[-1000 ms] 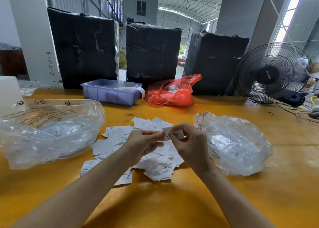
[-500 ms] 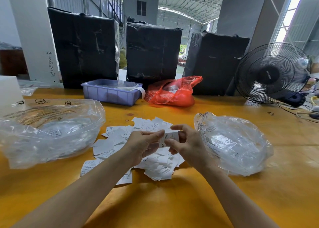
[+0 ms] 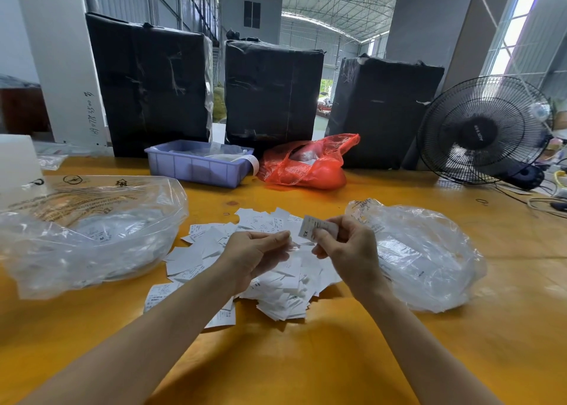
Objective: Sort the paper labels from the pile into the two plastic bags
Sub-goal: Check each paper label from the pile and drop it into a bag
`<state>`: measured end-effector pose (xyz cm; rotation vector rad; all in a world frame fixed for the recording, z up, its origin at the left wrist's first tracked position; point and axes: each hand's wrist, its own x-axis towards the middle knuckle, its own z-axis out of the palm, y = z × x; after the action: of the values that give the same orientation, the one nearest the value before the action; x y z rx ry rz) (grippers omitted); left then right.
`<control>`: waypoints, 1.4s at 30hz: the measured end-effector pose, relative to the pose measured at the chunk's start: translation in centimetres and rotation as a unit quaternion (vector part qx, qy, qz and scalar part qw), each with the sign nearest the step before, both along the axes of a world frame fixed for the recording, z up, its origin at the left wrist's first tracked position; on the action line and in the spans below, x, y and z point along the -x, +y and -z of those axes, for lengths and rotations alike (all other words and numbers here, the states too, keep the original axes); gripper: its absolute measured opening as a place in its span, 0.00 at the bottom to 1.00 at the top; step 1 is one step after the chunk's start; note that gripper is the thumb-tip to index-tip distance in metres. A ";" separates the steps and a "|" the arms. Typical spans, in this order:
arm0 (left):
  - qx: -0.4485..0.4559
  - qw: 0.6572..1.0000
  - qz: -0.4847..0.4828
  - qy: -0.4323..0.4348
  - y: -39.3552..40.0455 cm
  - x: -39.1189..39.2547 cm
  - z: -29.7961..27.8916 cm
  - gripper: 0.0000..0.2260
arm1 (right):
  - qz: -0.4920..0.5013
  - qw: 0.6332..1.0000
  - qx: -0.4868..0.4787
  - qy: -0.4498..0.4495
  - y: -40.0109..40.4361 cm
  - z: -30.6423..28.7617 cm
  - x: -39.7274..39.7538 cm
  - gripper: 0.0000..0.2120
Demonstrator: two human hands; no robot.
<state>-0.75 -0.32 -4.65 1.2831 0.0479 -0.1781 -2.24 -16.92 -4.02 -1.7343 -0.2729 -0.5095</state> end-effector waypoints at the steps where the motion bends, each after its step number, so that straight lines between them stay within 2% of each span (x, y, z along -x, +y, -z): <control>1: -0.004 1.000 0.001 0.002 0.0 0.0 0.0 0.04 | -0.002 1.000 -0.003 -0.005 0.1 0.0 0.0 0.05; 10: -0.012 0.999 0.035 -0.012 -0.2 0.2 -0.1 0.08 | 0.015 0.997 0.067 -0.037 0.6 0.4 0.3 0.09; 20: -0.009 0.998 0.057 -0.021 -0.1 0.3 0.0 0.10 | 0.059 0.986 0.128 -0.086 0.7 0.4 0.6 0.03; 26: -0.006 0.998 0.051 -0.024 0.0 0.2 0.0 0.11 | 0.039 0.980 0.162 -0.105 0.7 0.5 0.7 0.02; 29: -0.011 0.999 0.046 -0.022 0.0 0.2 0.0 0.10 | 0.018 0.983 0.161 -0.081 0.6 0.5 0.5 0.03; 36: -0.032 0.999 0.024 -0.027 0.0 0.3 -0.1 0.14 | -0.076 0.992 0.081 0.065 0.5 0.4 0.2 0.05; 39: -0.040 0.998 0.021 -0.033 -0.1 0.2 0.1 0.18 | -0.121 0.985 0.028 0.119 0.3 0.2 0.4 0.09; 42: -0.069 0.996 0.027 -0.046 -0.1 0.1 0.2 0.14 | -0.138 0.979 -0.004 0.150 0.1 0.0 0.4 0.14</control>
<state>-0.85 -0.38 -4.87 1.4303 -0.0545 -0.1628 -2.62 -16.80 -4.01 -1.7048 -0.2883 -0.0447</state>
